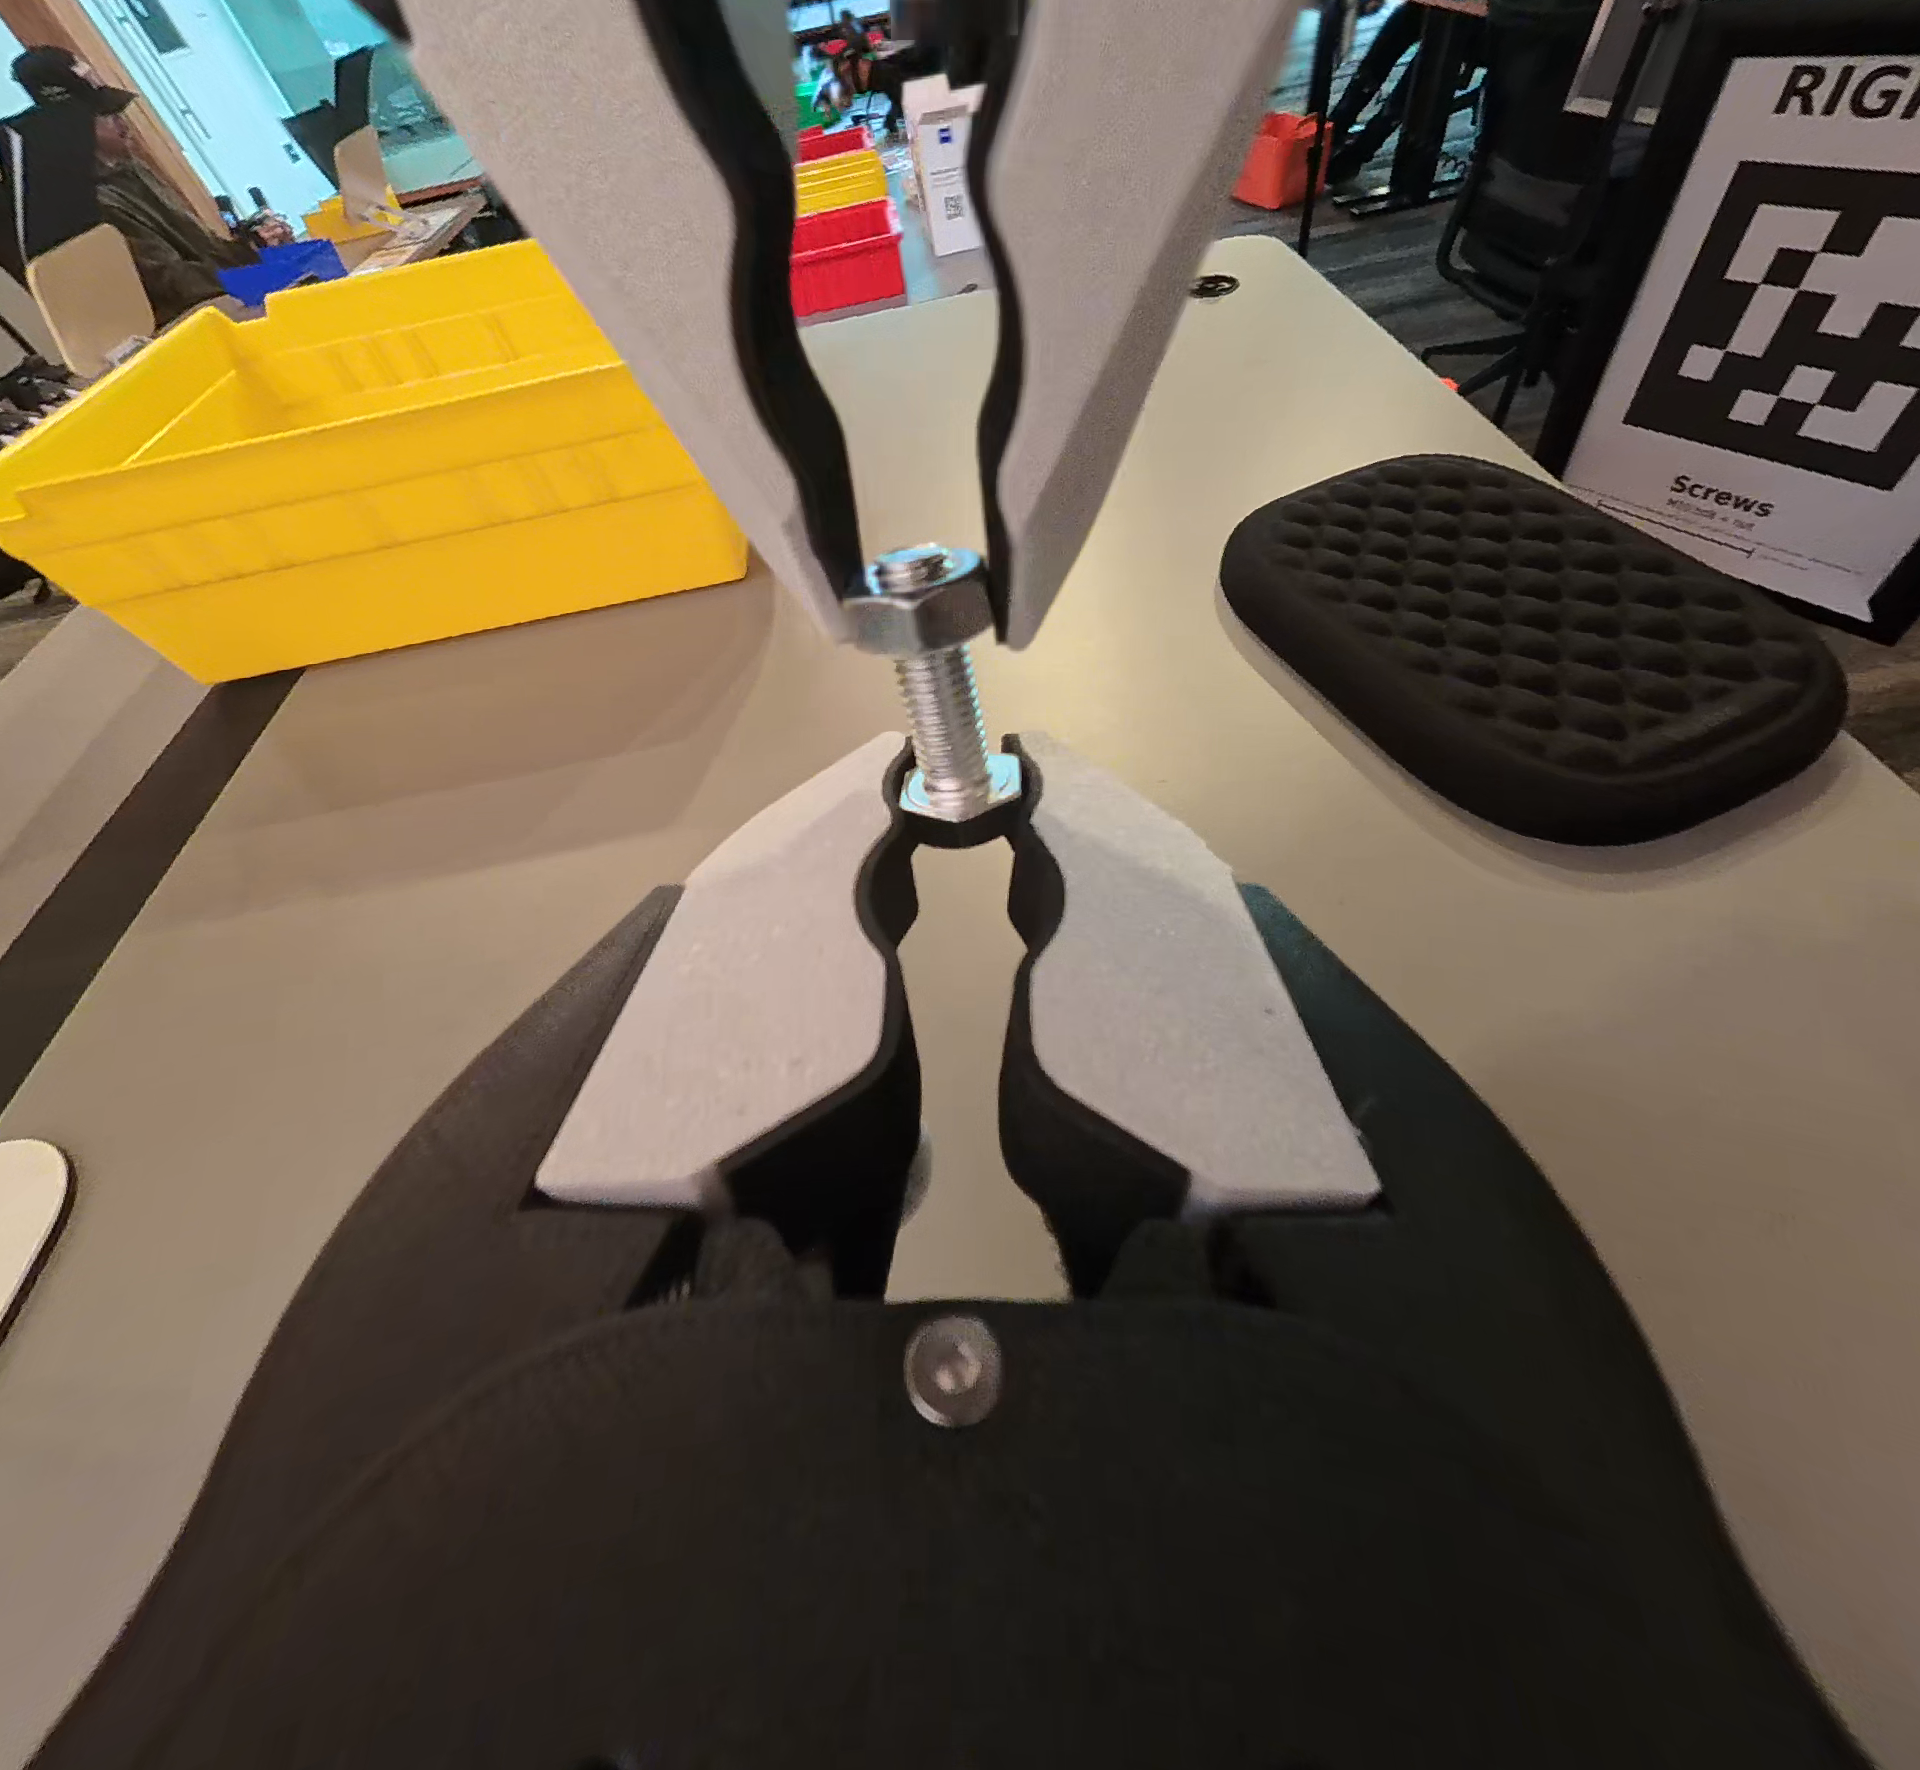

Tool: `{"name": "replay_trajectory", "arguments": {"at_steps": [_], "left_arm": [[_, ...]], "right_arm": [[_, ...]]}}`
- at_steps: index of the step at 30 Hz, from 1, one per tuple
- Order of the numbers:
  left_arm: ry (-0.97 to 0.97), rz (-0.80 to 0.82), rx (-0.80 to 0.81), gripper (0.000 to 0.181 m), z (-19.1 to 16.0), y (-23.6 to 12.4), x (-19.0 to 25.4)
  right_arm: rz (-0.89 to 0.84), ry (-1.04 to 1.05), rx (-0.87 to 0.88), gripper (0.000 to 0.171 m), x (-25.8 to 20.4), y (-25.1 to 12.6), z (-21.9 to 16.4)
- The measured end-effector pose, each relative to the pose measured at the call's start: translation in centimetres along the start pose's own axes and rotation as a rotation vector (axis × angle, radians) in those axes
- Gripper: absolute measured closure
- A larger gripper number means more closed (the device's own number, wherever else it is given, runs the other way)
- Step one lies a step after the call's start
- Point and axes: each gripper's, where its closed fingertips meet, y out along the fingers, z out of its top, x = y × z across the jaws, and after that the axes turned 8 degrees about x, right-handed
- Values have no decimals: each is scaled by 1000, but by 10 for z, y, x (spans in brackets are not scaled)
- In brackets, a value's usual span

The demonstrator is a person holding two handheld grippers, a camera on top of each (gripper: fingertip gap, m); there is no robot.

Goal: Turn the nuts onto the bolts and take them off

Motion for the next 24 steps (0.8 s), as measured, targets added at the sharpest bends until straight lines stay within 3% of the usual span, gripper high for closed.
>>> {"name": "replay_trajectory", "arguments": {"at_steps": [2, 4, 6, 7, 9, 11, 16, 19, 24], "left_arm": [[0, -2, 8, 167, 2, 0, 1], [0, -10, 4, 167, 1, 0, 2], [-1, -9, 5, 167, 2, 1, 2], [-6, -16, 15, 168, 3, 1, 3], [-5, -16, 17, 167, 4, 0, 3], [-11, -17, 24, 167, 5, -1, 2], [-12, -19, 31, 168, 6, 0, 3], [-19, -40, 44, 168, 8, 0, 6], [-14, -118, 39, 168, 8, 2, 22]], "right_arm": [[56, 200, 59, 155, -3, -1, 2], [74, 265, 95, 152, -4, -1, 2], [63, 231, 83, 148, -3, 0, -4], [60, 189, 84, 130, -3, 1, -6], [53, 103, 113, 123, -2, -3, -4], [14, -62, 153, 116, 0, -9, 3], [-95, -416, 200, 132, -5, -21, 18], [-118, -626, 166, 134, -10, -18, 16], [-173, -1192, -12, 136, -13, -10, 1]]}}
